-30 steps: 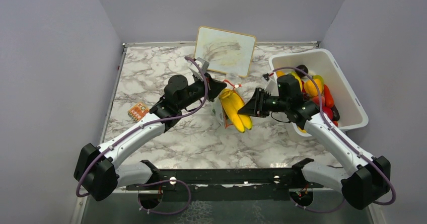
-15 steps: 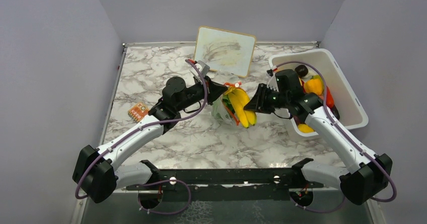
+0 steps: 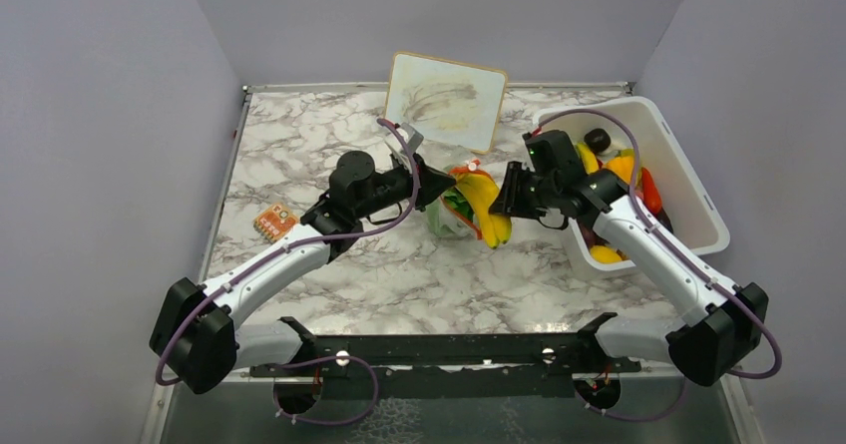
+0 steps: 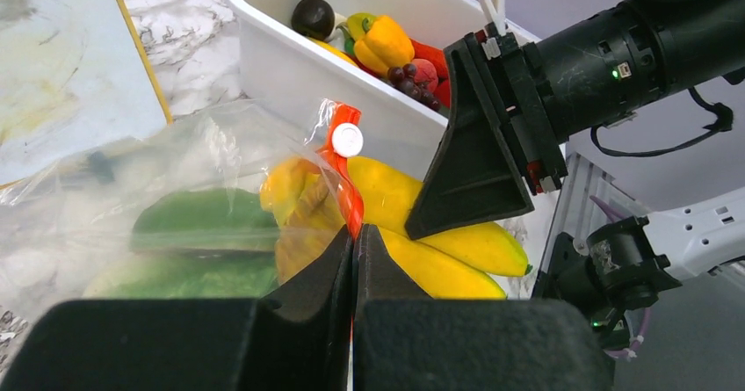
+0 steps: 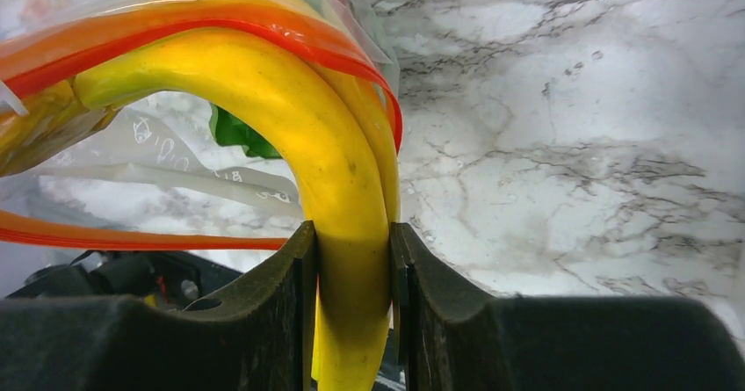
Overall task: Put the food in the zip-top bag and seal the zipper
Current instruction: Place the fake fruit in the zipper food storage bag.
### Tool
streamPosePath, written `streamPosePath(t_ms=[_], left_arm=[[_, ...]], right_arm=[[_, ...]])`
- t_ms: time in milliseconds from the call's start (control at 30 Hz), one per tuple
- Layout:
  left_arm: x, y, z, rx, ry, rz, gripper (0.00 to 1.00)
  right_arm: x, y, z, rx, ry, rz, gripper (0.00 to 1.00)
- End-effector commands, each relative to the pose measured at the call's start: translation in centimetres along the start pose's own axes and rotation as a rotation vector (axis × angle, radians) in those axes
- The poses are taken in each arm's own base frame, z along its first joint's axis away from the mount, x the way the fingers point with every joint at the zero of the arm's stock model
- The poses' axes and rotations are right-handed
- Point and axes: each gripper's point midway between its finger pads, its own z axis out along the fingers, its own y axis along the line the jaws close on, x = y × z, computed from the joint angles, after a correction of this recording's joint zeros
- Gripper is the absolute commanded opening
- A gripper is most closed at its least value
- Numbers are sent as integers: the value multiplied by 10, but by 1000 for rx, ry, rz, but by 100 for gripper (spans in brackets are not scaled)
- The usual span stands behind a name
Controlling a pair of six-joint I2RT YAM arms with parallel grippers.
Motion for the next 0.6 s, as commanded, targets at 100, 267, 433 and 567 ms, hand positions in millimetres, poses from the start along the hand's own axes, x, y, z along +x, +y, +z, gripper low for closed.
streamPosePath(t_ms=[100, 267, 433, 567], left_arm=[[-25, -23, 7, 96, -58, -8, 0], [-27, -22, 7, 90, -64, 2, 0], [-25, -17, 9, 66, -65, 8, 0], [-20, -11, 13, 48, -54, -4, 0]], right_arm=[[-36, 7, -6, 144, -183, -84, 6], [-45, 17, -4, 162, -231, -139, 5], [-57, 16, -7, 227, -278, -245, 5], [-61, 23, -5, 212, -305, -368, 5]])
